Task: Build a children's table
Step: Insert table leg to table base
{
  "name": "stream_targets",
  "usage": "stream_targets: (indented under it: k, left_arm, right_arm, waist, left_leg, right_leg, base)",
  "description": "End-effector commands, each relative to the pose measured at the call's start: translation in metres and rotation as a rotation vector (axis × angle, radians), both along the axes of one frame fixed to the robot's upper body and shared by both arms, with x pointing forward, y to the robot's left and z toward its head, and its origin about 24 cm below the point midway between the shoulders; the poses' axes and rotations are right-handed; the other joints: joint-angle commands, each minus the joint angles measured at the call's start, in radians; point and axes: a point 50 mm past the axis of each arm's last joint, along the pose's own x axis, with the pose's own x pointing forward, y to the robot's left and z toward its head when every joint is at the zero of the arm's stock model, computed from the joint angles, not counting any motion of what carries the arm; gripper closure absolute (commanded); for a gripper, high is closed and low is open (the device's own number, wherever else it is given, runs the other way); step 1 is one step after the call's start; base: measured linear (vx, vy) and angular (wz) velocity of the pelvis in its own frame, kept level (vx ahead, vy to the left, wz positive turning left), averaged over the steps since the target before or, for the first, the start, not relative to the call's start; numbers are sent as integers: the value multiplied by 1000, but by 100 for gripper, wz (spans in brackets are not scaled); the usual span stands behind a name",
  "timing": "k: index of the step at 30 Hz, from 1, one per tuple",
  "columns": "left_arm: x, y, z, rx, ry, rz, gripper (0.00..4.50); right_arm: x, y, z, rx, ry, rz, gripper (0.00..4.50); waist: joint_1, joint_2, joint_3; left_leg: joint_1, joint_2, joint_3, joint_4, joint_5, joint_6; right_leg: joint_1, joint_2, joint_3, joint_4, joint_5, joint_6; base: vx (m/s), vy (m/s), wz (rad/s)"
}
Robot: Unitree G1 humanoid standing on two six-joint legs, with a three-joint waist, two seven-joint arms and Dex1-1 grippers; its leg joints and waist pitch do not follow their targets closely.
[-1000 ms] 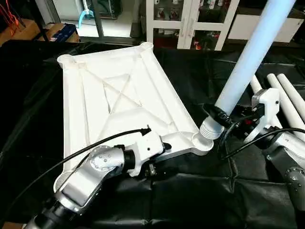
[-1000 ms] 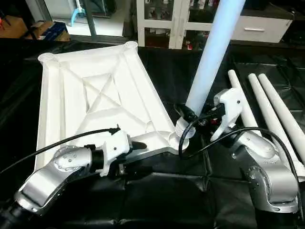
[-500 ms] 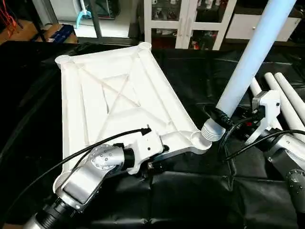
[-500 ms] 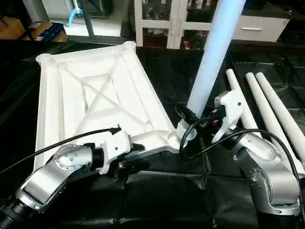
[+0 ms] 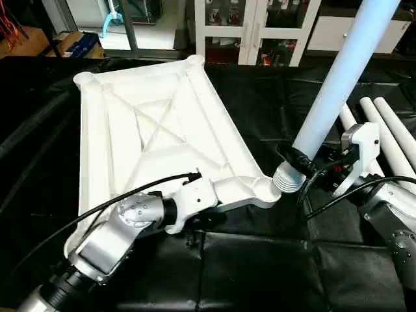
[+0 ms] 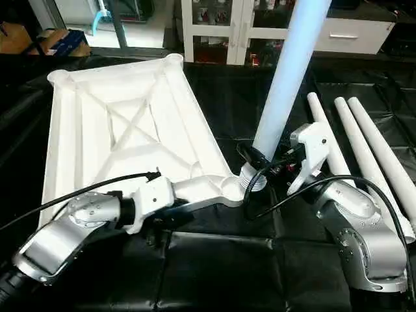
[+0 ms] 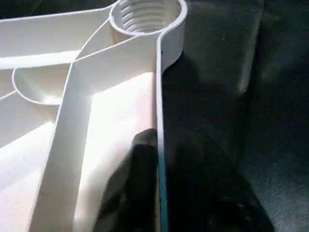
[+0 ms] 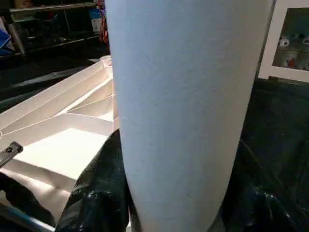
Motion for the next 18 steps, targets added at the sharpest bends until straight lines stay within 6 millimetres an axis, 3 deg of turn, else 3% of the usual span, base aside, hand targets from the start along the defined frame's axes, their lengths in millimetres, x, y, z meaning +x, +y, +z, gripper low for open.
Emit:
stream_targets:
  k: [1, 2, 7, 9, 12, 14, 18]
  left_arm:
    - [1, 12, -11, 64, 42, 48, 368]
    - [1, 12, -11, 66, 43, 46, 391]
    - [-1, 8, -8, 53, 18, 32, 411]
    - [1, 6, -6, 35, -4, 37, 381]
    - [0, 5, -5, 28, 10, 22, 374]
    - [0, 6, -5, 37, -3, 21, 348]
    - [1, 9, -6, 58, -18, 26, 339]
  right_arm:
    - [-1, 2, 8, -21, -48, 15, 263]
    - [0, 2, 8, -22, -48, 15, 263]
    - [-1, 2, 8, -24, -49, 16, 263]
    - [-1, 2, 8, -25, -49, 16, 263]
    - [0, 2, 8, -26, -50, 17, 263]
    - [0, 2, 8, -26, -51, 18, 263]
    - [0, 3, 8, -27, -51, 22, 263]
  waist:
    - [3, -7, -54]
    - [4, -5, -54]
    - [5, -6, -50]
    - [7, -6, -50]
    - [10, -4, -50]
    - [10, -5, -51]
    - [12, -5, -51]
  left_leg:
    - [24, 129, -56, -96, -191, 67]
    - [24, 129, -56, -96, -181, 72]
    - [27, 133, -46, -100, -219, 60]
    - [29, 134, -43, -101, -229, 49]
    - [31, 135, -42, -104, -234, 33]
    - [30, 135, -42, -105, -231, 29]
    - [29, 134, -40, -103, -215, 36]
  right_leg:
    - [28, -78, 41, -68, -61, -265]
    - [28, -78, 40, -66, -45, -271]
    - [24, -77, 41, -72, -98, -271]
    - [22, -76, 41, -74, -116, -262]
    - [19, -74, 41, -73, -115, -254]
    - [20, -74, 41, -71, -104, -251]
    - [22, -76, 41, -71, -78, -254]
  base:
    - [0, 0, 0]
    - [0, 0, 0]
    - [0, 0, 0]
    - [0, 0, 0]
    - [0, 0, 0]
    - [0, 0, 0]
    - [0, 0, 0]
